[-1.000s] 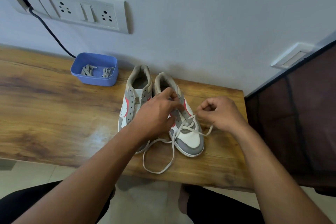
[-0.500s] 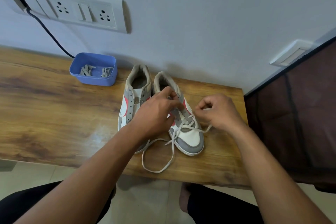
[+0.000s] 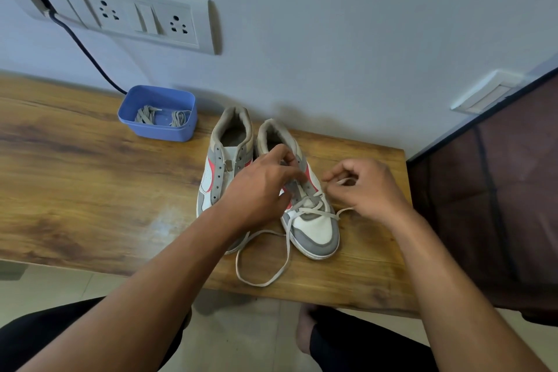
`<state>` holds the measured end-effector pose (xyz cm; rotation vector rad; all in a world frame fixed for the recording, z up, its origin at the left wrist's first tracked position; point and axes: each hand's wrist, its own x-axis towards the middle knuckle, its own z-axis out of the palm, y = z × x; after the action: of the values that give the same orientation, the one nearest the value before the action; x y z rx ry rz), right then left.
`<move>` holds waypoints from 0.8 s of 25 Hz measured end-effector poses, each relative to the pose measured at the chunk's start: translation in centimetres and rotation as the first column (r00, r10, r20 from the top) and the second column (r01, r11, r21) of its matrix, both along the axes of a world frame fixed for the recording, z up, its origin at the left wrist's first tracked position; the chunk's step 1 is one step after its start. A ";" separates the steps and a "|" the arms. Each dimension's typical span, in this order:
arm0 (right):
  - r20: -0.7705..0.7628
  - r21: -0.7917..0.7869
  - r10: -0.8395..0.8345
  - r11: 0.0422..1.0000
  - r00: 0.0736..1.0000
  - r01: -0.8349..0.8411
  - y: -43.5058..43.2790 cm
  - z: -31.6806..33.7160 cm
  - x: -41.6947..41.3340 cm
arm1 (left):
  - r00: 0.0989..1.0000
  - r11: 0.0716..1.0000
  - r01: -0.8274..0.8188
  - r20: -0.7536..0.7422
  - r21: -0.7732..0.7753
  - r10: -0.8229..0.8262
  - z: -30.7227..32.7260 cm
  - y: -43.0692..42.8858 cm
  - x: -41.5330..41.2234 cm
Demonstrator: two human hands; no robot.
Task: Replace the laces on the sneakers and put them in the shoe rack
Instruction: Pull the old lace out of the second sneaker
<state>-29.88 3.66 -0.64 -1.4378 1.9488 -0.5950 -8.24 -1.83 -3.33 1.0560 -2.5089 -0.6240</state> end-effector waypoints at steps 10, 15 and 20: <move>-0.046 0.017 0.097 0.995 0.994 -0.096 0.1 -0.3 0.5 | 1.000 1.000 0.006 -0.005 0.002 -0.006 0.2 0.0 0.0; -0.025 -0.014 0.037 0.999 0.999 -0.037 0.0 0.4 -0.6 | 1.000 1.000 -0.005 -0.003 -0.005 0.005 0.0 -0.1 0.0; -0.111 -0.051 0.035 0.998 0.993 -0.041 -0.2 0.0 -0.1 | 1.000 1.000 0.004 -0.008 -0.005 -0.004 0.1 0.0 0.0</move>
<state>-30.00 3.44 -0.68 -1.5675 1.9992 -0.5650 -8.20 -1.79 -3.20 1.0453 -2.5048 -0.6212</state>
